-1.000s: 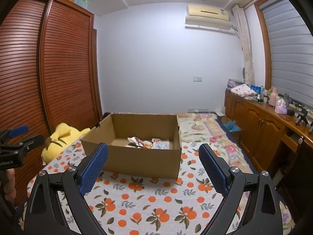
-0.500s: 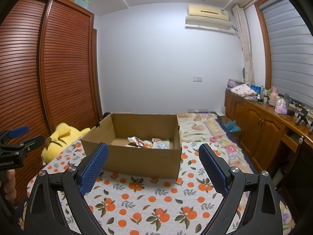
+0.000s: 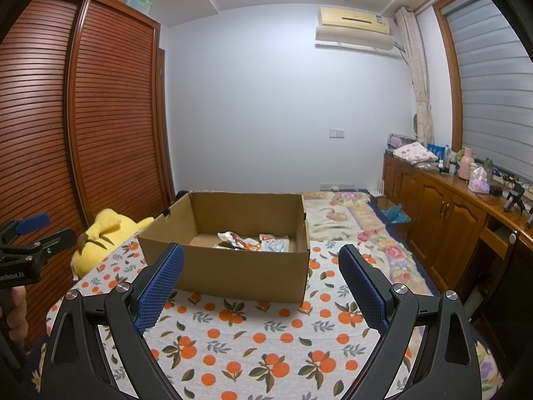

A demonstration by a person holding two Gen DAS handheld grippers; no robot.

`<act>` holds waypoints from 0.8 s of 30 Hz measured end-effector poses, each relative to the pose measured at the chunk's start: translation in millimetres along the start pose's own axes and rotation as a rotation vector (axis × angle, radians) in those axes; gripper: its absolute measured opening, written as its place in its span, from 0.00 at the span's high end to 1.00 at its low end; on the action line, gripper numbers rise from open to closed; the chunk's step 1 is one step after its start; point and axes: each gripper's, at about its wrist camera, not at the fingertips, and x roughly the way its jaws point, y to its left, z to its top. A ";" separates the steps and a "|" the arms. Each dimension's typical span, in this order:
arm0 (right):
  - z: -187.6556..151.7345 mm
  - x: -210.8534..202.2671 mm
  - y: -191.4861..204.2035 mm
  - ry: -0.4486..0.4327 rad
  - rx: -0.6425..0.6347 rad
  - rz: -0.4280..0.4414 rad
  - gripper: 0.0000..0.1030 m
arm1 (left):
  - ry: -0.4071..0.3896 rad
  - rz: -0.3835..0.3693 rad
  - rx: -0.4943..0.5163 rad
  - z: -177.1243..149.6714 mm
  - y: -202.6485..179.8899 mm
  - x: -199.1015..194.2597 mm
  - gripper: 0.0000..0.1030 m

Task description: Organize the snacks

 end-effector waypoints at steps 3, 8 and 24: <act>0.0 0.0 0.1 -0.001 0.000 -0.001 0.07 | 0.000 0.001 0.000 0.0 0.0 -0.1 0.02; -0.2 0.2 0.1 -0.002 0.000 -0.001 0.07 | 0.000 0.001 0.000 0.0 0.0 0.0 0.02; 0.2 0.1 -0.3 0.000 0.000 0.000 0.07 | 0.002 0.001 0.000 -1.5 0.0 0.5 0.02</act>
